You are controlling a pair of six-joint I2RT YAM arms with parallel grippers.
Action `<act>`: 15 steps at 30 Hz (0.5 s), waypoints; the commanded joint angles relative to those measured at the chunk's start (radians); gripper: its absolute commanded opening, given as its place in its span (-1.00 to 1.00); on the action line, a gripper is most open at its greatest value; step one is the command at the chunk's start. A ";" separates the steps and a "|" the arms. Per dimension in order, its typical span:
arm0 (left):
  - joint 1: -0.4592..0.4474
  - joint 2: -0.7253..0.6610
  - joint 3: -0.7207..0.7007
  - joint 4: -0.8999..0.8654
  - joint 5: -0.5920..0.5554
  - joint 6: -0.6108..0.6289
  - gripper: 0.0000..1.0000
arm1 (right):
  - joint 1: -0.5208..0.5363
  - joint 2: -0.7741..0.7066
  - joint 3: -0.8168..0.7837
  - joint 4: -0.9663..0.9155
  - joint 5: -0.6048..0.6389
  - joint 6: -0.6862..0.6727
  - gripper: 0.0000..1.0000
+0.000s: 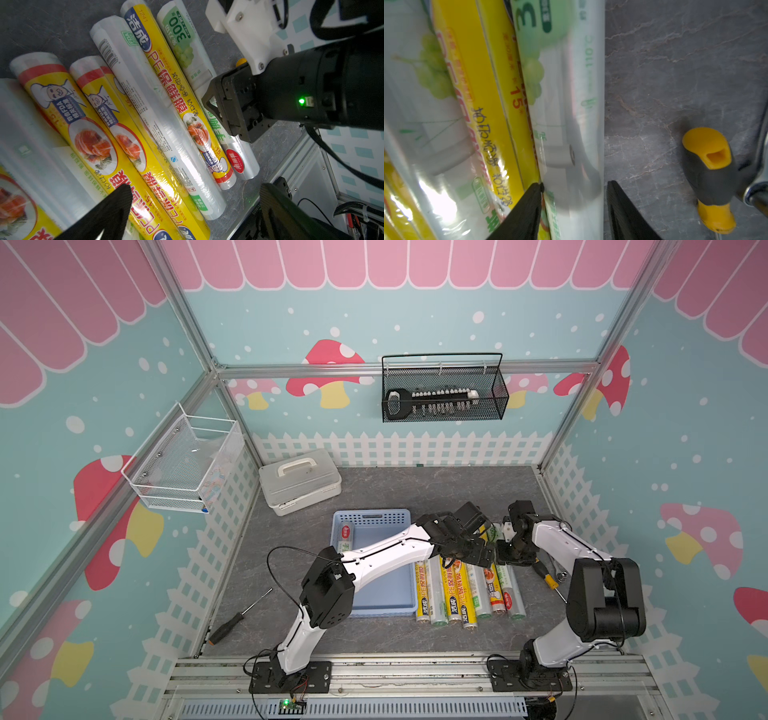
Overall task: Put the plastic wrap into the basket
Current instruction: Pick up the plastic wrap from the center of the board.
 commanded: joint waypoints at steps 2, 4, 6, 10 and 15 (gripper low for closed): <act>0.008 0.019 0.035 -0.016 -0.005 0.015 0.98 | -0.004 0.038 0.020 -0.014 0.024 -0.020 0.07; 0.009 0.019 0.035 -0.016 -0.005 0.014 0.98 | -0.004 0.051 0.025 -0.014 0.030 -0.024 0.08; 0.008 0.016 0.034 -0.015 -0.005 0.012 0.98 | -0.004 0.062 0.027 -0.013 0.031 -0.026 0.10; 0.008 0.017 0.034 -0.015 -0.006 0.009 0.98 | -0.004 0.097 0.036 -0.010 0.033 -0.034 0.14; 0.008 0.013 0.034 -0.016 -0.014 0.005 0.98 | -0.003 0.124 0.039 0.003 0.045 -0.041 0.17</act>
